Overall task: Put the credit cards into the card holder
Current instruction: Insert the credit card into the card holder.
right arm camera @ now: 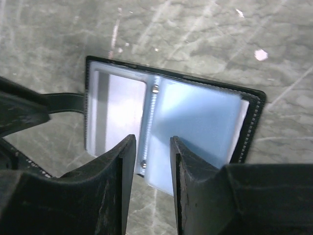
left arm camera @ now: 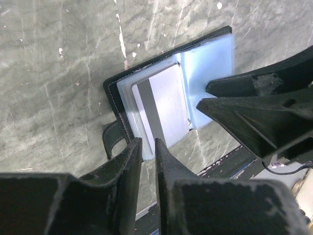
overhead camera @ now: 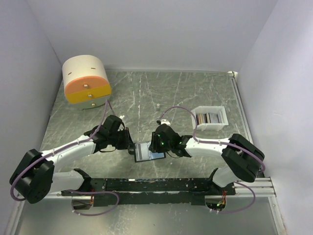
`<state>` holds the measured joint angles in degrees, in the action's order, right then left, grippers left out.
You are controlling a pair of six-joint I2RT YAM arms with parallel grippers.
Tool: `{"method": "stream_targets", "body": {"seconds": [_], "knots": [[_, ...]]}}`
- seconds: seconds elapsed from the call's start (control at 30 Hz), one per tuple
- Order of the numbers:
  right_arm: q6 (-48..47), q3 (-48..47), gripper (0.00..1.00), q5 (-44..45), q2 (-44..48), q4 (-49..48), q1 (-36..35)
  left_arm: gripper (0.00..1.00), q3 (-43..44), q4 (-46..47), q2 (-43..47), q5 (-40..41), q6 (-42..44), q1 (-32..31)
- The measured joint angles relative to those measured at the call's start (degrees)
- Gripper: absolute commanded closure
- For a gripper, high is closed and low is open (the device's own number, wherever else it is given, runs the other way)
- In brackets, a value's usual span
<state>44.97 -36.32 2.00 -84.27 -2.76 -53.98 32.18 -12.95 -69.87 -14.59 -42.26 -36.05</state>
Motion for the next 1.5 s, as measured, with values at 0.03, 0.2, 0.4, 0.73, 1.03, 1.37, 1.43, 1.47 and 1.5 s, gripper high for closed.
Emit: {"method": "stream_targets", "body": {"seconds": [0.03,0.2,0.4,0.73,1.03,1.37,1.43,1.47,1.5], "knots": [[-0.1,0.0,0.65,0.4,-0.2,0.5,0.0,0.67,0.1,-0.3,0.4,0.1,0.1,0.0],[-0.2,-0.3,0.65,3.0,-1.1,2.3,0.0,0.63,1.2,-3.3,3.7,0.9,0.7,0.0],[0.0,-0.5,0.65,5.4,-0.9,3.3,0.0,0.53,5.4,-7.4,8.5,2.4,2.2,0.0],[-6.8,-7.8,0.57,13.4,3.0,14.1,0.7,0.0,12.1,-15.1,13.5,4.1,7.1,0.0],[-17.7,-17.8,0.57,25.1,3.2,23.0,9.1,0.0,14.6,-19.7,13.6,4.0,11.4,0.0],[-30.3,-18.1,0.57,36.3,3.4,28.1,28.8,0.0,15.2,-19.4,12.5,1.2,15.1,0.0],[-32.3,-18.1,0.57,37.8,3.2,27.9,31.5,0.0,15.2,-19.4,12.3,0.6,15.1,0.0],[-33.1,-18.1,0.57,38.3,3.0,27.6,32.4,0.0,15.2,-19.5,12.2,0.4,15.3,0.0],[-34.0,-18.2,0.57,38.9,2.5,27.3,33.6,0.0,15.2,-19.4,12.0,0.1,15.3,0.0]]}}
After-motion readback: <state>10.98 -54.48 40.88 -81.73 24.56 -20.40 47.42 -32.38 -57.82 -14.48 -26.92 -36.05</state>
